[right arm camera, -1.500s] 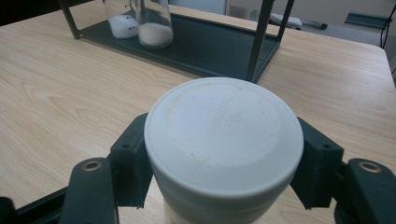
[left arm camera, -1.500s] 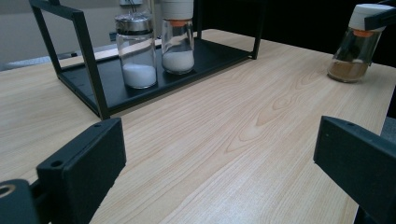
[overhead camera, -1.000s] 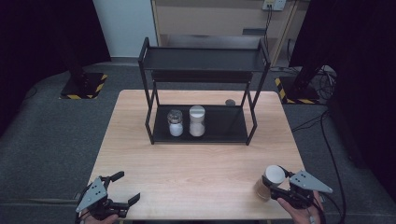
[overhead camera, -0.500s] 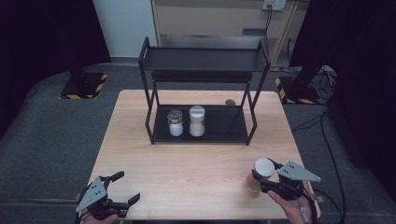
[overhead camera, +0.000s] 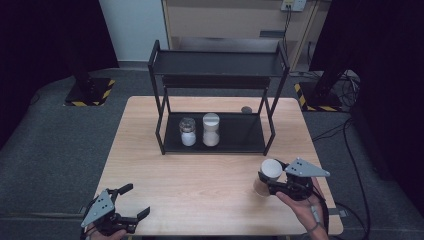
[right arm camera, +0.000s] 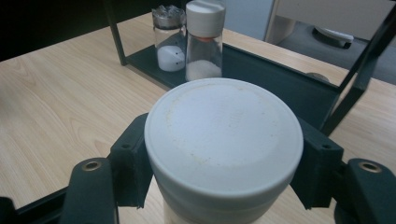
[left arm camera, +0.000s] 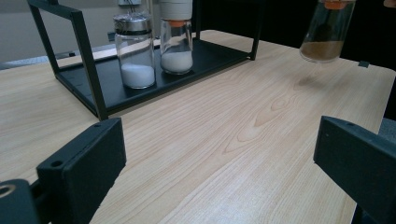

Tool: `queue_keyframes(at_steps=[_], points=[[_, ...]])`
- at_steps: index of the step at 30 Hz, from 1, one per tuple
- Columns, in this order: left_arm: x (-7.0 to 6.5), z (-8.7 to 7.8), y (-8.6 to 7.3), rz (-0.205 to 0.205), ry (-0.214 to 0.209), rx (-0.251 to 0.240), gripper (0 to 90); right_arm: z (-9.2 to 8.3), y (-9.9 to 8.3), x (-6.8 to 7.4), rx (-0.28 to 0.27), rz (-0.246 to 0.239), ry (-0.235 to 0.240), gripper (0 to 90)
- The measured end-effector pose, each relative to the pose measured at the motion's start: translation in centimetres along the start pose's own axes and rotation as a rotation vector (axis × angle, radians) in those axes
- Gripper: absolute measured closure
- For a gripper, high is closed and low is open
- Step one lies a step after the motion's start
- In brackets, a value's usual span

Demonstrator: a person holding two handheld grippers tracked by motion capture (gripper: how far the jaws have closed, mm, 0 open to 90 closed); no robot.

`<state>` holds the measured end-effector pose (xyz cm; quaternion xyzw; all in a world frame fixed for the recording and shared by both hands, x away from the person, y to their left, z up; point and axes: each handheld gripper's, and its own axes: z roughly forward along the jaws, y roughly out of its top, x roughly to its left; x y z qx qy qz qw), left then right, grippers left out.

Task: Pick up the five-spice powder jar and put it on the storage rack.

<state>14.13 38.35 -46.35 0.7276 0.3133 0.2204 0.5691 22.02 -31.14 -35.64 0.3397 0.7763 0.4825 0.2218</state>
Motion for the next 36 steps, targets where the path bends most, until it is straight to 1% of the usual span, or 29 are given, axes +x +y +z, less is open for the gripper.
queue_keyframes(at_steps=[8, 12, 17, 31, 36], points=[[0.0, 0.0, 0.0, -0.003, 0.001, -0.002, 1.3, 1.6, 1.8, -0.4, 0.002, -0.011, 0.027, 34.2], [0.0, 0.0, -0.1, -0.004, 0.001, -0.004, 1.3, 2.5, 2.6, -0.3, -0.001, -0.022, 0.032, 34.1], [0.0, 0.0, -0.1, -0.007, 0.0, -0.006, 1.3, 3.6, 3.5, -0.4, -0.01, -0.019, 0.034, 34.2], [0.0, 0.0, -0.1, -0.006, 0.0, -0.004, 1.3, 6.3, 5.4, -1.0, -0.02, -0.001, 0.003, 34.2], [0.0, 0.0, -0.1, -0.006, 0.0, -0.004, 1.3, 7.6, 6.0, -1.1, -0.029, 0.002, -0.005, 34.2]])
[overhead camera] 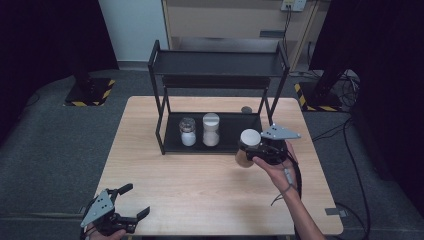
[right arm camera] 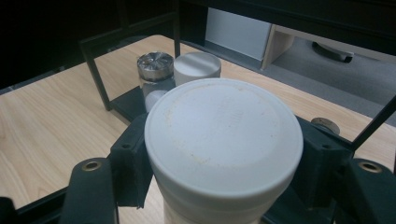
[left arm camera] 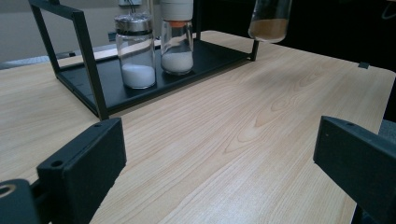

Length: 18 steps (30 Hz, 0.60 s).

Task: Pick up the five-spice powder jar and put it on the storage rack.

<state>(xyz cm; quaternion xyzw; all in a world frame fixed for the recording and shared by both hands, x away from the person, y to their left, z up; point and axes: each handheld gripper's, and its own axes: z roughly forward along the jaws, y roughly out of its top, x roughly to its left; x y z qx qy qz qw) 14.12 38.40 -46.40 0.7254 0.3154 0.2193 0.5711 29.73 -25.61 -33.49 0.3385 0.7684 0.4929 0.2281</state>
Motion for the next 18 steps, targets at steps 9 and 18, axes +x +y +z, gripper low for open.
queue_keyframes(at_steps=[9, 18], points=[[0.0, 0.0, 0.0, -0.001, -0.003, -0.003, 1.3, 2.3, 0.5, 0.2, 0.01, 0.002, -0.018, 34.2], [0.0, 0.0, 0.0, -0.001, -0.003, -0.001, 1.4, 4.2, 0.7, -0.1, 0.008, 0.016, -0.046, 34.2]])
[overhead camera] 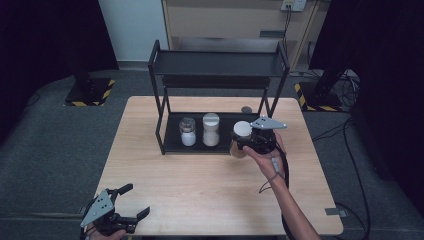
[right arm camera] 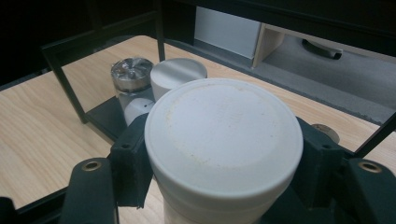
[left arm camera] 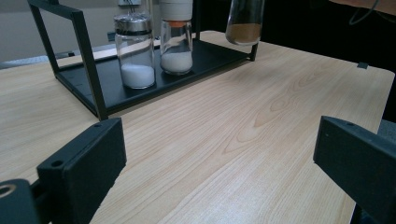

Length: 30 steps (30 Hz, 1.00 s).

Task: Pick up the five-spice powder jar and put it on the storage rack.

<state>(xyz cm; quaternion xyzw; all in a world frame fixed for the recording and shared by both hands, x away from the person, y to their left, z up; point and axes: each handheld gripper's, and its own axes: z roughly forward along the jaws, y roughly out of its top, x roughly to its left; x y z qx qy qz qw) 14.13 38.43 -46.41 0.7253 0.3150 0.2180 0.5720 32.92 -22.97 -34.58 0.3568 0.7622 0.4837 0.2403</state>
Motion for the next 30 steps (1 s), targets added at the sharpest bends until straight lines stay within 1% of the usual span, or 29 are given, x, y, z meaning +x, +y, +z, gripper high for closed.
queue_keyframes(at_steps=[3, 6, 9, 14, 18, 24, 30], points=[[0.0, 0.0, 0.0, 0.0, 0.001, 0.0, 1.4, 0.7, 0.2, -0.2, 0.009, 0.007, -0.005, 34.2], [0.0, 0.0, 0.0, -0.001, 0.0, -0.001, 1.4, 1.3, 0.3, -0.2, 0.012, 0.005, -0.023, 34.2], [0.0, 0.0, 0.0, -0.001, 0.0, 0.0, 1.4, 1.9, 0.3, -0.6, 0.013, 0.011, -0.029, 34.2], [0.1, 0.0, 0.0, 0.001, 0.0, 0.001, 1.4, 2.7, 0.3, -1.0, 0.019, 0.028, -0.045, 34.1], [0.1, 0.0, 0.0, 0.001, 0.0, 0.002, 1.4, 3.3, 0.5, -1.1, 0.025, 0.029, -0.054, 34.2], [0.1, 0.0, 0.0, -0.001, -0.001, 0.001, 1.4, 4.2, 0.8, -1.1, 0.028, 0.028, -0.061, 34.2], [0.1, 0.0, 0.0, 0.0, -0.001, 0.0, 1.5, 5.0, 1.0, -1.4, 0.031, 0.039, -0.068, 34.2]])
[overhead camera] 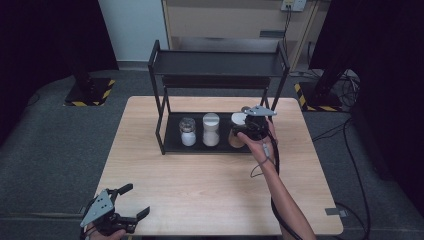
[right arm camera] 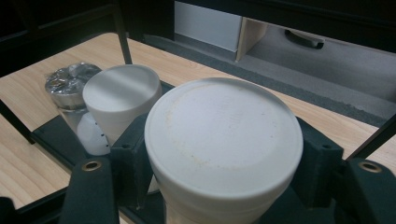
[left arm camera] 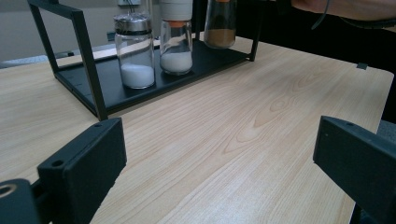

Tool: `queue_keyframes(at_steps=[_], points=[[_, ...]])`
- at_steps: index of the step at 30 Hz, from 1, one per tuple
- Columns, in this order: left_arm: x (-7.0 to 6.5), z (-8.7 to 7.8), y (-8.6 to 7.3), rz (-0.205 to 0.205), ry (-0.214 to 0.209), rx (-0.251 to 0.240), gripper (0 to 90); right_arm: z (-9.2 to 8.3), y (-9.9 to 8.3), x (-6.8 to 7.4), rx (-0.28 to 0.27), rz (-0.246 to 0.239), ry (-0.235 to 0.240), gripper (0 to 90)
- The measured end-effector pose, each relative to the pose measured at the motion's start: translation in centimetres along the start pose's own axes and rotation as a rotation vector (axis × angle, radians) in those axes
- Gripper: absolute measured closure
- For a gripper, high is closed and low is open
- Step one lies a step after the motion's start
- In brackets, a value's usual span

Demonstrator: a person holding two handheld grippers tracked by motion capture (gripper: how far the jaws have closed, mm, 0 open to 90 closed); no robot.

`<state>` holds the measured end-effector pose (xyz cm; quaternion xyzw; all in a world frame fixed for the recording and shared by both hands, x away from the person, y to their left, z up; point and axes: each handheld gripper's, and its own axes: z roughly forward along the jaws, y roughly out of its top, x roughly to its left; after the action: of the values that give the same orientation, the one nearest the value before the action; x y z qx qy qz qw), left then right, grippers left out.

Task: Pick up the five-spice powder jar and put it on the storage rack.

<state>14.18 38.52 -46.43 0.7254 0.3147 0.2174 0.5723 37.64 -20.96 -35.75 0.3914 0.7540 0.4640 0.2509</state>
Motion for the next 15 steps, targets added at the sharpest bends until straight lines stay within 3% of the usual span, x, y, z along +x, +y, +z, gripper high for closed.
queue_keyframes(at_steps=[15], points=[[0.0, 0.0, 0.0, -0.002, -0.003, -0.001, 1.6, 2.1, -0.8, -0.3, 0.015, 0.021, -0.008, 34.1]])
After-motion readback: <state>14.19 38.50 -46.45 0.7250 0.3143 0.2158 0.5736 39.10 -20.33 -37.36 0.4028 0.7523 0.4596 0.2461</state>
